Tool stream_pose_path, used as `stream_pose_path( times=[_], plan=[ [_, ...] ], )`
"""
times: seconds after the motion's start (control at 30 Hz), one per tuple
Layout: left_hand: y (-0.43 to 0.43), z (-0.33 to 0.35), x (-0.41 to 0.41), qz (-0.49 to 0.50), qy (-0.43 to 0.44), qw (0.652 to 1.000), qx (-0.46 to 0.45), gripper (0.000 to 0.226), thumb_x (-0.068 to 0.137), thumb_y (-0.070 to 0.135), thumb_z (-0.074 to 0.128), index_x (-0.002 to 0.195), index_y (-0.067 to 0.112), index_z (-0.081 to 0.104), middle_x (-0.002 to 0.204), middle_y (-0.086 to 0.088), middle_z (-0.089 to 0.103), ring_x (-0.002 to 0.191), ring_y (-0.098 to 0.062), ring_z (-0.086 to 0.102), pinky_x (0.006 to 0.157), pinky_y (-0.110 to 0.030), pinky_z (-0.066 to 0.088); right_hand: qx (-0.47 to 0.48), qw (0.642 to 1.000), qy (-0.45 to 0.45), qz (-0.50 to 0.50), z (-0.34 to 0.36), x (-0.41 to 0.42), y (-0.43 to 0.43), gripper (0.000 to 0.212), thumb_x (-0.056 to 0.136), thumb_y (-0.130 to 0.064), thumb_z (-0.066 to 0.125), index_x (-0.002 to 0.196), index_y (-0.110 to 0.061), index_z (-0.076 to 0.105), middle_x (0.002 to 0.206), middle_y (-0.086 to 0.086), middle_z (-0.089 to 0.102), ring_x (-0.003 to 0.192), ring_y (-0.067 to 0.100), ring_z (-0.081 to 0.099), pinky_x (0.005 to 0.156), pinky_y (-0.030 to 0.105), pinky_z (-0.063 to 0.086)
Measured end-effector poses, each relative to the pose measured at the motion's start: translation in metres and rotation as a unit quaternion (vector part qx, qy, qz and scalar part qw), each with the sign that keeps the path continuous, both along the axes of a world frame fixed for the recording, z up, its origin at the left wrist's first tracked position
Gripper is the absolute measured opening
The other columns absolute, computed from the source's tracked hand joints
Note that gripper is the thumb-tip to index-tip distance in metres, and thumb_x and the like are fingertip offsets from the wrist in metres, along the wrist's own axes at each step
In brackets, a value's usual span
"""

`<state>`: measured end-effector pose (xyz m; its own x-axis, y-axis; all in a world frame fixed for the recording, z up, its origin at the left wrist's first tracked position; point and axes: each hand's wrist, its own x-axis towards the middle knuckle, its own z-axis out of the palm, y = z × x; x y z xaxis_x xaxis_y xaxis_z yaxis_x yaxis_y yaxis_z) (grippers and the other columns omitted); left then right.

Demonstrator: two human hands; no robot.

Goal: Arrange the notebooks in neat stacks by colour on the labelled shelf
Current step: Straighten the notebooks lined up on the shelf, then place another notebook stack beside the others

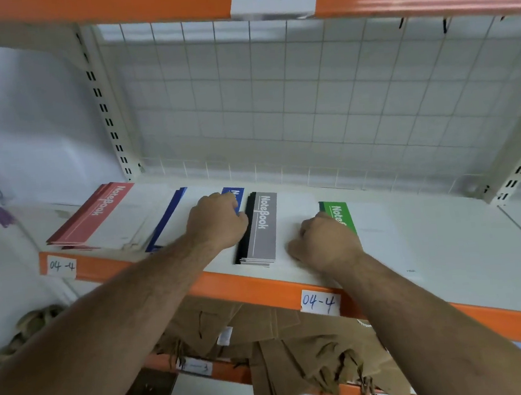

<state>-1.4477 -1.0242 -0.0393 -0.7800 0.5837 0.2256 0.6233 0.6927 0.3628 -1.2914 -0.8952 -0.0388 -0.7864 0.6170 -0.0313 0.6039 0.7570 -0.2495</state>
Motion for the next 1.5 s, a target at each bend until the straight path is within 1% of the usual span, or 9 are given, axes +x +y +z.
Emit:
stream_pose_path(
  times=[0.23, 0.4, 0.5, 0.57, 0.73, 0.93, 1.2, 1.3, 1.5],
  plan=[
    [0.011, 0.002, 0.019, -0.068, 0.022, 0.997, -0.017, 0.030, 0.090, 0.037, 0.057, 0.111, 0.018, 0.068, 0.105, 0.000, 0.070, 0.102, -0.025, 0.061, 0.085, -0.036, 0.051, 0.010, 1.000, -0.015, 0.002, 0.002, -0.001, -0.001, 0.034, 0.089, -0.039, 0.052, 0.111, -0.017, 0.064, 0.106, 0.000, 0.049, 0.090, 0.020, 0.054, 0.077, 0.032, 0.050],
    [0.027, 0.006, 0.028, -0.146, -0.031, 0.988, -0.048, 0.049, 0.095, 0.042, 0.053, 0.140, 0.021, 0.055, 0.144, 0.000, 0.053, 0.131, -0.022, 0.048, 0.101, -0.030, 0.042, 0.000, 0.999, 0.014, -0.046, 0.010, 0.015, -0.010, 0.038, 0.093, -0.040, 0.052, 0.125, -0.021, 0.062, 0.119, 0.000, 0.064, 0.108, 0.023, 0.060, 0.086, 0.032, 0.051],
    [0.036, 0.010, 0.040, -0.203, -0.044, 0.977, -0.055, 0.060, 0.097, 0.049, 0.049, 0.150, 0.024, 0.043, 0.157, 0.001, 0.039, 0.145, -0.021, 0.033, 0.115, -0.032, 0.032, 0.036, 0.993, 0.051, -0.097, 0.018, 0.036, -0.012, 0.045, 0.095, -0.050, 0.050, 0.128, -0.020, 0.060, 0.120, 0.004, 0.062, 0.114, 0.026, 0.056, 0.090, 0.036, 0.051],
    [0.042, 0.009, 0.051, -0.236, -0.053, 0.968, -0.068, 0.062, 0.098, 0.051, 0.046, 0.153, 0.025, 0.037, 0.159, 0.001, 0.035, 0.147, -0.021, 0.029, 0.117, -0.034, 0.029, 0.055, 0.990, 0.017, -0.127, 0.021, 0.052, -0.014, 0.057, 0.094, -0.059, 0.045, 0.138, -0.023, 0.052, 0.136, 0.003, 0.055, 0.126, 0.026, 0.047, 0.099, 0.040, 0.046],
    [0.055, 0.008, 0.102, -0.340, -0.017, 0.934, -0.104, 0.063, 0.099, 0.053, 0.037, 0.155, 0.025, 0.031, 0.161, -0.003, 0.031, 0.146, -0.028, 0.030, 0.117, -0.038, 0.028, 0.040, 0.975, -0.060, -0.210, 0.020, 0.111, -0.033, 0.074, 0.096, -0.068, 0.033, 0.157, -0.028, 0.023, 0.165, 0.000, 0.016, 0.151, 0.027, 0.014, 0.120, 0.047, 0.020],
    [0.067, 0.002, 0.182, -0.487, 0.028, 0.863, -0.132, 0.063, 0.103, 0.049, 0.027, 0.158, 0.018, 0.023, 0.165, -0.001, 0.021, 0.151, -0.021, 0.017, 0.122, -0.041, 0.014, 0.037, 0.945, -0.061, -0.320, 0.007, 0.205, -0.069, 0.073, 0.096, -0.067, 0.034, 0.154, -0.023, 0.030, 0.162, 0.006, 0.025, 0.149, 0.031, 0.018, 0.118, 0.051, 0.023],
    [0.063, -0.004, 0.301, -0.597, 0.053, 0.790, -0.129, 0.043, 0.104, 0.046, 0.033, 0.134, 0.021, 0.048, 0.148, -0.006, 0.046, 0.129, -0.027, 0.043, 0.107, -0.042, 0.036, 0.007, 0.898, -0.089, -0.431, -0.005, 0.327, -0.100, 0.075, 0.096, -0.068, 0.033, 0.158, -0.027, 0.020, 0.164, 0.005, 0.019, 0.150, 0.032, 0.017, 0.119, 0.049, 0.024],
    [0.067, -0.011, 0.346, -0.618, 0.065, 0.770, -0.145, 0.058, 0.104, 0.050, 0.031, 0.152, 0.019, 0.034, 0.159, -0.003, 0.033, 0.144, -0.026, 0.031, 0.117, -0.042, 0.027, -0.017, 0.883, -0.090, -0.460, -0.015, 0.370, -0.103, 0.078, 0.095, -0.070, 0.032, 0.157, -0.025, 0.021, 0.165, 0.004, 0.018, 0.151, 0.030, 0.014, 0.119, 0.049, 0.024],
    [0.090, -0.021, 0.447, -0.631, 0.097, 0.752, -0.164, 0.061, 0.103, 0.049, 0.029, 0.155, 0.017, 0.030, 0.159, -0.006, 0.033, 0.146, -0.026, 0.028, 0.118, -0.041, 0.023, -0.019, 0.878, -0.094, -0.468, -0.024, 0.461, -0.095, 0.077, 0.097, -0.067, 0.031, 0.157, -0.021, 0.023, 0.164, 0.005, 0.021, 0.151, 0.026, 0.016, 0.121, 0.044, 0.021]
  ],
)
